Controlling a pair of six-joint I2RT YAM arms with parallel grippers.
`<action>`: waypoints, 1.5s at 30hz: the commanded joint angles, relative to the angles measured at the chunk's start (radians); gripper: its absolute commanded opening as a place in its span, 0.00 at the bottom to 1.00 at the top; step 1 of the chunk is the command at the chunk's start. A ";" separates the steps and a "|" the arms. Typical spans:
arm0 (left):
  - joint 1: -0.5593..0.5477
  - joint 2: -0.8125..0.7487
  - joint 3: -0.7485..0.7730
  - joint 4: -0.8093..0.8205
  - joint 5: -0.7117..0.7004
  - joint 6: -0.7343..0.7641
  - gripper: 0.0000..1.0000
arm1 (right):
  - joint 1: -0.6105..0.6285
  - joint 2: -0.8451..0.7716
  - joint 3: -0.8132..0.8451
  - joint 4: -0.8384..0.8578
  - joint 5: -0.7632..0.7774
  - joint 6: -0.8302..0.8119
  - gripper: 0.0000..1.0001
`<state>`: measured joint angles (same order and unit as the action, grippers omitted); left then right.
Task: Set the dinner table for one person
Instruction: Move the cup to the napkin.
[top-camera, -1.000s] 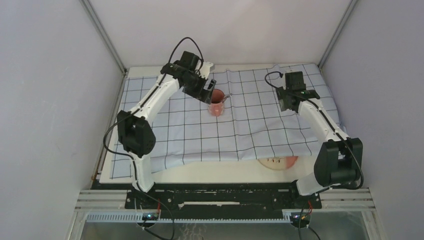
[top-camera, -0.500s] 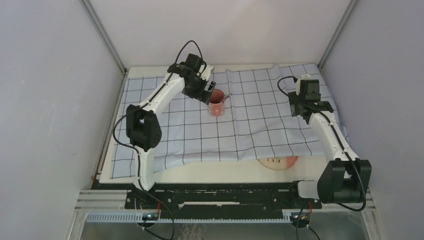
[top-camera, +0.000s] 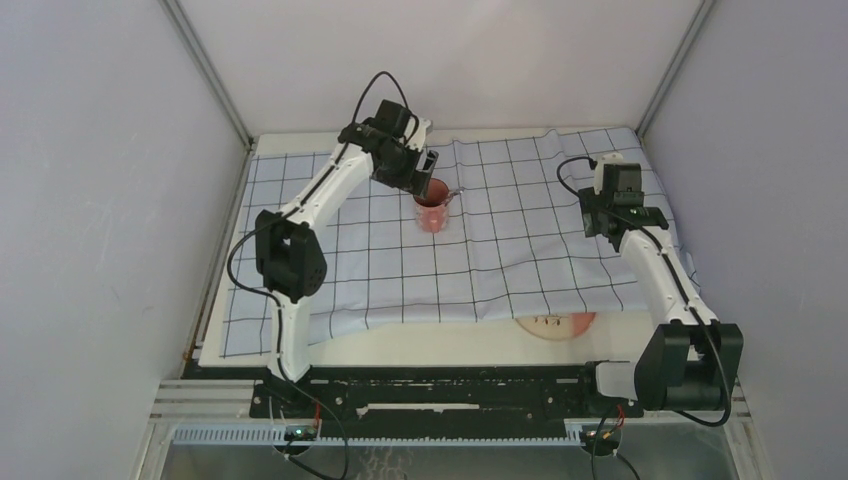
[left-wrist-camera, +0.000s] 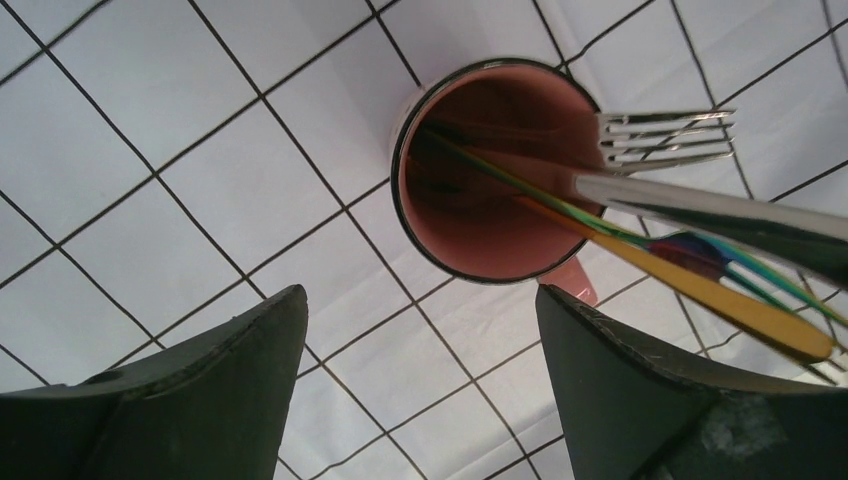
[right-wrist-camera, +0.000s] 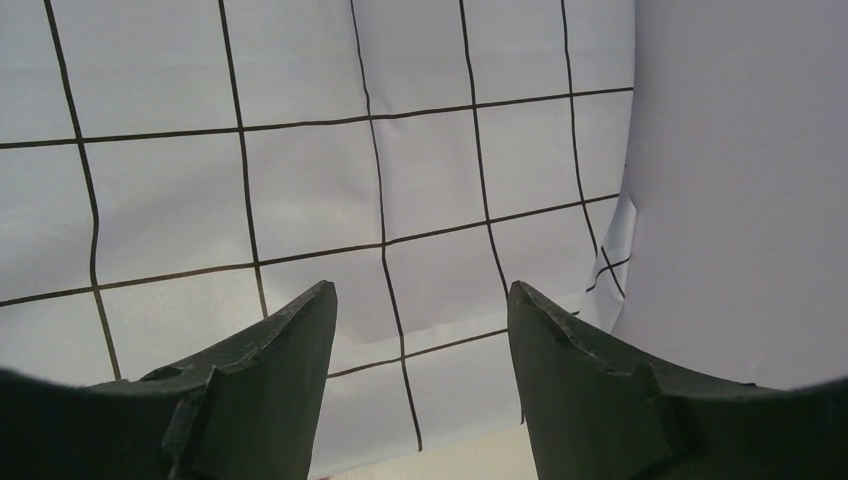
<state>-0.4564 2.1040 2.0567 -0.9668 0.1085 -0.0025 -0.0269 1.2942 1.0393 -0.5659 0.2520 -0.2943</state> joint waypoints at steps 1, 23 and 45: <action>-0.005 0.001 0.061 0.063 -0.035 -0.071 0.88 | -0.008 -0.004 0.002 0.046 -0.013 -0.008 0.71; -0.022 0.159 0.000 0.102 -0.033 -0.213 0.52 | -0.008 -0.098 -0.032 0.027 -0.027 -0.016 0.67; -0.058 0.149 0.053 0.030 -0.102 -0.150 0.00 | 0.006 -0.081 -0.038 0.023 -0.056 -0.013 0.65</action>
<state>-0.4950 2.2768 2.0647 -0.8738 0.0082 -0.1749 -0.0254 1.2205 1.0012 -0.5617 0.2058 -0.3012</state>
